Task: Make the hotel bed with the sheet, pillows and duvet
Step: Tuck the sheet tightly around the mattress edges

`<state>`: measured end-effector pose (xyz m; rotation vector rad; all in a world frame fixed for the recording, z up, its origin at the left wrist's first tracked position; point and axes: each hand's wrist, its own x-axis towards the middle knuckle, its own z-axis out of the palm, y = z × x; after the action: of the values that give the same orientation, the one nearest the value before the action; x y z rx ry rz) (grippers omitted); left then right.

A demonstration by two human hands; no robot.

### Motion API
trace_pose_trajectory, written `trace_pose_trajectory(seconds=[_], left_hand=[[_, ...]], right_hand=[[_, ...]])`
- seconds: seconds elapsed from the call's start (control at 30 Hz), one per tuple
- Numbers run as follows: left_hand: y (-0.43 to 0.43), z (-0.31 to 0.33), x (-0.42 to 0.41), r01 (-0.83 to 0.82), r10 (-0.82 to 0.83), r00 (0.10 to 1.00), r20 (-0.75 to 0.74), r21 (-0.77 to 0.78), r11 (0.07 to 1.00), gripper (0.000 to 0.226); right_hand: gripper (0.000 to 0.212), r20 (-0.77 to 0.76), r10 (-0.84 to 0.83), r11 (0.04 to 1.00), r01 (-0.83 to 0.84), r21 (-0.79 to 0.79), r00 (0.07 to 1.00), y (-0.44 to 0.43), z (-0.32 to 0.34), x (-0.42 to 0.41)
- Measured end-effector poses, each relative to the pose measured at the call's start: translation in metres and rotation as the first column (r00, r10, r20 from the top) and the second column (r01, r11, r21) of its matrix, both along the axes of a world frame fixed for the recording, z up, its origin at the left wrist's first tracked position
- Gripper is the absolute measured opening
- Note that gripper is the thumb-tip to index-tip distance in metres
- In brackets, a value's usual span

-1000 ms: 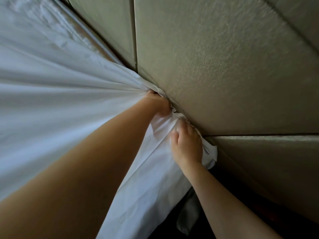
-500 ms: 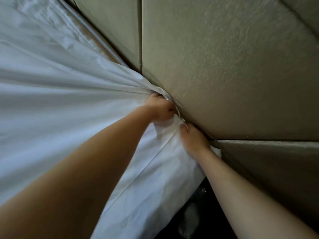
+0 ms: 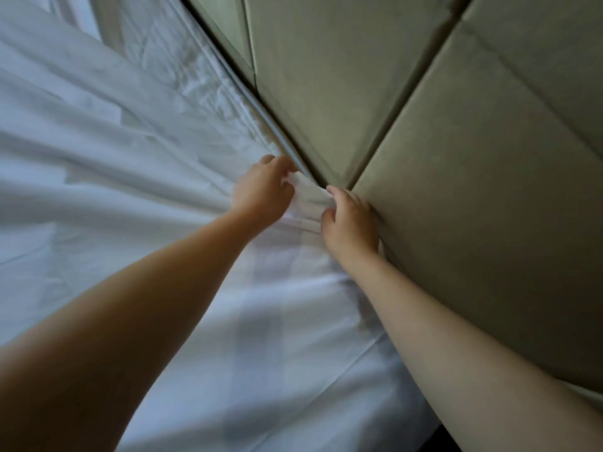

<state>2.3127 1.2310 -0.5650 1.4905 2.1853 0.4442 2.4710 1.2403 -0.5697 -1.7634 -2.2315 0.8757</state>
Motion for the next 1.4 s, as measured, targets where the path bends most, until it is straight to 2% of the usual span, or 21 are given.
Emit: trace_pose_trajectory(seconds=[0.1,0.17,0.27,0.37,0.57,0.67,0.73,0.8,0.87,0.9,0.97,1.0,1.03,1.07,1.13,1.2,1.23,1.27,1.3,1.37,1.4], left_hand=[[0.01,0.003,-0.031,0.086,-0.094,0.97,-0.224,-0.041,0.995,0.05],[0.018,0.002,-0.05,0.116,-0.129,0.951,-0.282,-0.062,0.991,0.056],[0.029,-0.002,-0.08,0.178,-0.206,0.915,-0.347,-0.109,0.978,0.046],[0.036,-0.006,-0.109,0.247,-0.293,0.87,-0.396,-0.163,0.955,0.038],[0.036,0.0,-0.156,0.145,-0.241,0.822,-0.516,-0.219,0.965,0.026],[0.025,-0.006,-0.179,0.096,-0.246,0.857,-0.452,-0.328,0.94,0.042],[0.018,-0.01,-0.188,0.092,-0.256,0.88,-0.401,-0.385,0.918,0.052],[0.013,-0.012,-0.192,0.086,-0.261,0.883,-0.391,-0.41,0.908,0.055],[0.01,-0.012,-0.197,0.076,-0.25,0.88,-0.404,-0.401,0.913,0.046],[0.01,-0.01,-0.2,0.078,-0.248,0.876,-0.414,-0.386,0.919,0.038],[0.01,-0.003,-0.206,0.083,-0.223,0.865,-0.449,-0.311,0.947,0.022],[0.012,0.002,-0.208,0.073,-0.179,0.874,-0.452,-0.242,0.967,0.018],[0.017,0.008,-0.208,0.047,-0.112,0.893,-0.436,-0.157,0.987,0.017],[0.025,0.016,-0.207,0.012,-0.034,0.914,-0.405,-0.057,0.998,0.016],[0.052,0.034,-0.199,-0.059,0.099,0.941,-0.323,0.131,0.99,0.014],[0.09,0.051,-0.188,-0.136,0.208,0.955,-0.212,0.31,0.941,0.013],[0.111,0.06,-0.183,-0.168,0.239,0.959,-0.149,0.377,0.911,0.014],[0.13,0.068,-0.178,-0.178,0.24,0.966,-0.102,0.414,0.893,0.014],[0.145,0.072,-0.174,-0.171,0.224,0.971,-0.079,0.423,0.89,0.014],[0.163,0.069,-0.17,-0.132,0.173,0.983,-0.068,0.402,0.906,0.015],[0.165,0.063,-0.17,-0.111,0.145,0.988,-0.06,0.381,0.918,0.016]], right_hand=[[0.055,0.122,0.071,0.995,-0.062,-0.073,0.99,0.022,0.005,-0.033],[0.049,0.138,0.093,0.99,-0.077,-0.119,0.986,0.034,0.006,-0.054],[0.037,0.154,0.121,0.988,-0.104,-0.114,0.981,0.05,0.008,-0.087],[0.033,0.062,0.068,0.983,-0.056,-0.177,0.996,0.061,0.006,-0.115],[0.028,-0.041,0.134,0.938,-0.14,-0.317,0.99,0.065,-0.004,-0.158],[0.055,-0.01,0.212,0.908,-0.2,-0.368,0.977,0.06,-0.009,-0.176],[0.064,0.007,0.242,0.884,-0.217,-0.415,0.97,0.057,-0.01,-0.184],[0.061,0.099,0.336,0.871,-0.269,-0.412,0.937,0.056,-0.011,-0.189],[0.037,0.209,0.431,0.866,-0.337,-0.369,0.878,0.055,-0.011,-0.192],[0.021,0.251,0.449,0.873,-0.362,-0.327,0.858,0.056,-0.011,-0.192],[0.023,0.274,0.427,0.898,-0.371,-0.235,0.861,0.061,-0.01,-0.192],[0.027,0.21,0.348,0.93,-0.308,-0.201,0.914,0.065,-0.01,-0.193],[0.029,0.074,0.199,0.966,-0.183,-0.182,0.977,0.071,-0.009,-0.196],[0.031,-0.109,-0.004,0.979,-0.018,-0.201,0.994,0.078,-0.004,-0.2],[0.028,-0.413,-0.304,0.947,0.226,-0.229,0.858,0.101,0.011,-0.211],[0.023,-0.597,-0.337,0.938,0.312,-0.149,0.728,0.121,0.026,-0.215],[0.022,-0.649,-0.305,0.939,0.335,-0.082,0.697,0.128,0.032,-0.214],[0.021,-0.662,-0.243,0.95,0.312,-0.015,0.709,0.131,0.037,-0.208],[0.022,-0.608,-0.149,0.97,0.235,0.063,0.78,0.13,0.041,-0.2],[0.037,-0.329,0.042,0.994,-0.005,0.113,0.944,0.127,0.031,-0.183],[0.051,-0.182,0.12,0.991,-0.106,0.088,0.976,0.125,0.026,-0.173]])
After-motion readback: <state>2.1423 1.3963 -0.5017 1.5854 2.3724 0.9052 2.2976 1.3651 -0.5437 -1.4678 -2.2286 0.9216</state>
